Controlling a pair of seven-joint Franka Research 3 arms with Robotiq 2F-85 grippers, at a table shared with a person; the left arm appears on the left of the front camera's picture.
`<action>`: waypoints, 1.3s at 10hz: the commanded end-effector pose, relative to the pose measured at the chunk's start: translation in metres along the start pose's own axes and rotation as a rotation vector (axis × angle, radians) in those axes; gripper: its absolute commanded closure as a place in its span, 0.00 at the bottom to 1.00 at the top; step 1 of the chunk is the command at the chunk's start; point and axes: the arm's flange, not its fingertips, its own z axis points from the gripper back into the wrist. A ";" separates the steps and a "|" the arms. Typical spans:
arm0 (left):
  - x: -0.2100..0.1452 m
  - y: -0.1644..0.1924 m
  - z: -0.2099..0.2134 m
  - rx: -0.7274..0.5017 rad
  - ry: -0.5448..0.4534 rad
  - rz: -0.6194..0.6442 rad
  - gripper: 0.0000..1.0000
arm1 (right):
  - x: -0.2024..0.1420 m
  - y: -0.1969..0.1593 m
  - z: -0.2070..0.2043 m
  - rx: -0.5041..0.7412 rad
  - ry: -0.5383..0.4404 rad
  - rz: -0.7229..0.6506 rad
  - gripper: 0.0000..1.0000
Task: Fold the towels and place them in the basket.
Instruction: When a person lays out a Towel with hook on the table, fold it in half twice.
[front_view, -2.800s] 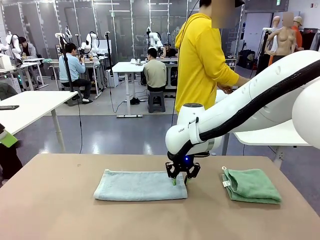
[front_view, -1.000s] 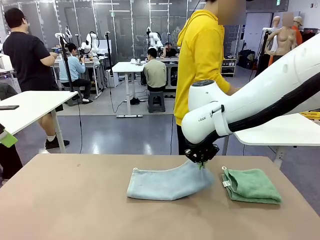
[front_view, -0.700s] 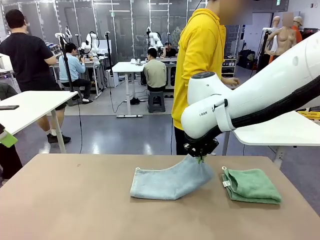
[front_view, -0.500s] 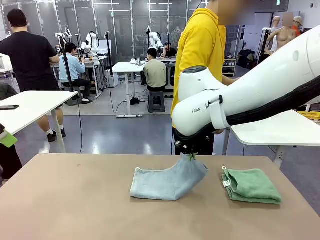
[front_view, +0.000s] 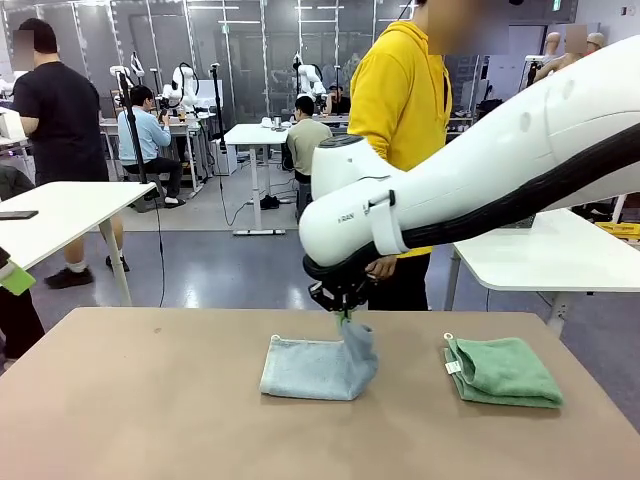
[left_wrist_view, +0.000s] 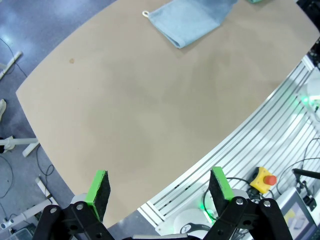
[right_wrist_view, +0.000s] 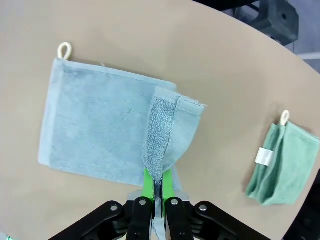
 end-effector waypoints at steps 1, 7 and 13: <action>0.001 0.000 0.000 0.000 0.001 0.001 0.00 | 0.014 0.031 -0.006 0.008 0.038 -0.053 1.00; 0.001 0.000 0.000 0.000 0.001 0.001 0.00 | 0.033 0.099 -0.043 0.006 0.077 -0.067 1.00; 0.001 0.000 0.000 0.000 0.001 0.001 0.00 | 0.038 0.110 -0.062 0.053 0.073 -0.109 0.53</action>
